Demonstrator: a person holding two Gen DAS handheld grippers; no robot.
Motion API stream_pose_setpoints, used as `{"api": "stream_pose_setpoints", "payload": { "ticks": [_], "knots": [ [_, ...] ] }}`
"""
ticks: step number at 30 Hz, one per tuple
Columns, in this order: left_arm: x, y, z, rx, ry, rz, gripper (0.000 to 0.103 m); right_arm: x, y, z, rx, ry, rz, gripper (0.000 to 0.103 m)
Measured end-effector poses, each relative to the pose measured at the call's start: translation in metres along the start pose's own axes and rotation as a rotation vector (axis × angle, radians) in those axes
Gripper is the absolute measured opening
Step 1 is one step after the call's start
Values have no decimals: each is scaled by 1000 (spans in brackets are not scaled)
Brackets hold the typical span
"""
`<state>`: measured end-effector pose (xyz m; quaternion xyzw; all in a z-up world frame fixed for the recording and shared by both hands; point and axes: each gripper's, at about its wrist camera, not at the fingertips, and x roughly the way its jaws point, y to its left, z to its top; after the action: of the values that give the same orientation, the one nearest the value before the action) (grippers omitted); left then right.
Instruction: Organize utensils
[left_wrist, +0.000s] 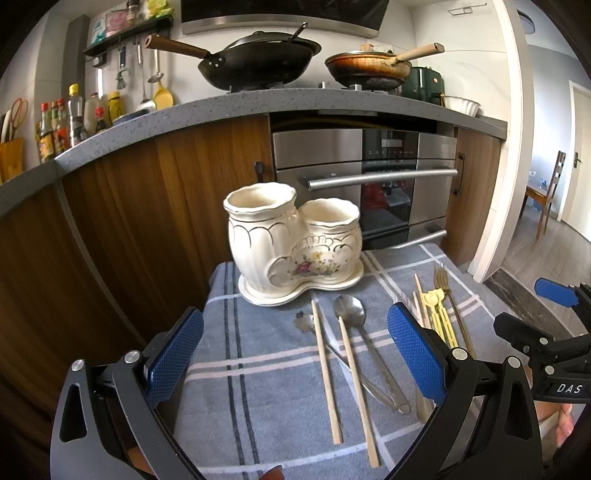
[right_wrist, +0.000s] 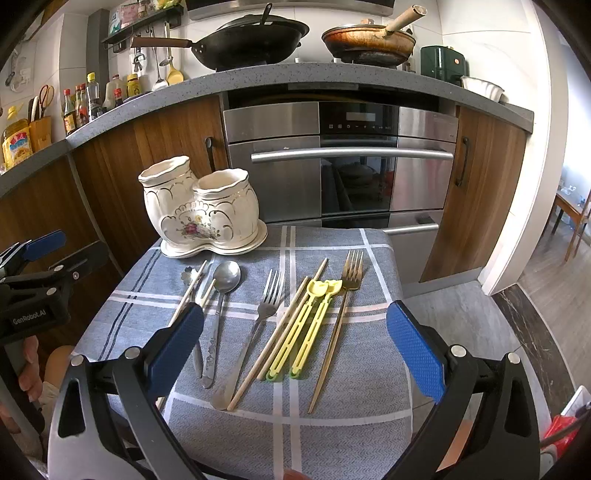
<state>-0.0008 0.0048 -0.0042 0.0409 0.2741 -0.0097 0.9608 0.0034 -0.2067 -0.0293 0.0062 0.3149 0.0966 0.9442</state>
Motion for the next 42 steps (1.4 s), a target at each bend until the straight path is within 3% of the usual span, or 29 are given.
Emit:
{"api": "stream_pose_setpoints", "payload": {
  "ticks": [42],
  "knots": [
    [4, -2, -3, 1, 10, -2, 99, 5, 0, -4, 8, 11, 7, 98]
  ]
}}
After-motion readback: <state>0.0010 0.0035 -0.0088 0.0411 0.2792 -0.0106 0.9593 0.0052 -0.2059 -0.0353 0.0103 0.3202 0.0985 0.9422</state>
